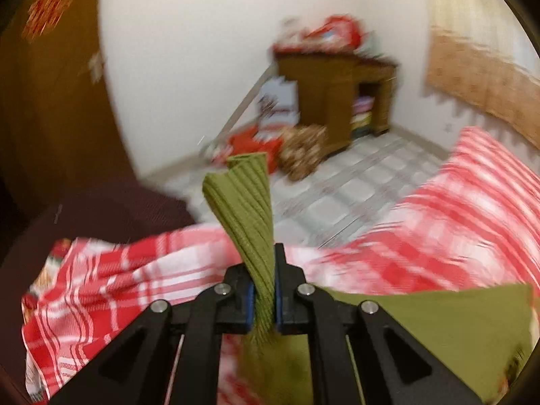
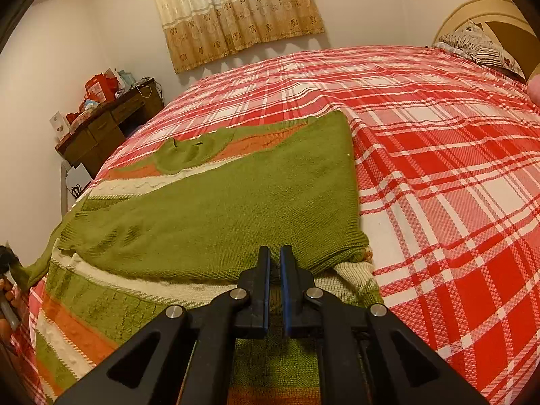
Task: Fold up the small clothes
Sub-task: 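Close the left tool on the other sleeve cuff and lift it, then lay the held sleeve across the sweater body and open the left tool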
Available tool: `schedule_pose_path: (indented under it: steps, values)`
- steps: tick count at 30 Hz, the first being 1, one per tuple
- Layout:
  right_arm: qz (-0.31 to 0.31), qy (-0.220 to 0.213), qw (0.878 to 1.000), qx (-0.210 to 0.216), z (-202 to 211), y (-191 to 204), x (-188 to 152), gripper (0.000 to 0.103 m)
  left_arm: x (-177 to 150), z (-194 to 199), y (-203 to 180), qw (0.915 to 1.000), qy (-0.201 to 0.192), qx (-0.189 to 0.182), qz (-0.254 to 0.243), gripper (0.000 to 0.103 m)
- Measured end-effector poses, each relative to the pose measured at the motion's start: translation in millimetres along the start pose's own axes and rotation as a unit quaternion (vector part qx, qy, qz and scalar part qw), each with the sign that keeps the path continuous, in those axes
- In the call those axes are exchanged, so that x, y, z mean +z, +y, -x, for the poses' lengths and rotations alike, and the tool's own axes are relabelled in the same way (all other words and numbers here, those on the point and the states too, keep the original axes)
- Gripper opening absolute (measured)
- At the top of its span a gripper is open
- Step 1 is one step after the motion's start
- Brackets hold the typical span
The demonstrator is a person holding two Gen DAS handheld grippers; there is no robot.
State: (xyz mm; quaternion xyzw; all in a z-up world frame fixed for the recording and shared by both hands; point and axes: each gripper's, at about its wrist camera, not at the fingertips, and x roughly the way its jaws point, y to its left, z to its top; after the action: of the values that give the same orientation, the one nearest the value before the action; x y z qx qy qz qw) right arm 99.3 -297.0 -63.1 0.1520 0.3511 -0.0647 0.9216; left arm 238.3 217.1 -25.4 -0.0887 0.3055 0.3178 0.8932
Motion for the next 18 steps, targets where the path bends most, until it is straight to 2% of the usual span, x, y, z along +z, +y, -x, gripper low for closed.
schedule_pose_path:
  steps: [3, 5, 7, 10, 14, 18]
  values:
    - [-0.002, -0.001, 1.0, 0.002, 0.3, -0.2, -0.4, 0.006, -4.5, 47.8, -41.0, 0.9954, -0.057, -0.061, -0.049, 0.009]
    - [-0.002, -0.001, 1.0, 0.002, 0.3, -0.1, -0.4, 0.006, -14.1, 83.7, -69.2, 0.9871, -0.089, -0.105, -0.08, 0.009]
    - [-0.003, -0.001, 1.0, 0.002, 0.4, -0.4, -0.5, 0.006, -26.2, 109.4, -92.3, 0.9783, -0.1, -0.149, -0.104, 0.009]
    - [-0.004, -0.001, 1.0, 0.005, 0.5, -1.1, -0.8, 0.006, -52.7, 135.4, -129.8, 0.9644, -0.095, -0.199, -0.147, 0.009]
    - [-0.004, -0.002, 1.0, 0.004, 0.6, -1.1, -0.7, 0.006, -87.9, 144.5, -160.8, 0.9519, -0.075, -0.229, -0.189, 0.009]
    - [-0.004, -0.002, 1.0, 0.004, 0.6, -1.0, -0.6, 0.006, -116.2, 151.6, -186.2, 0.9422, -0.045, -0.239, -0.23, 0.009]
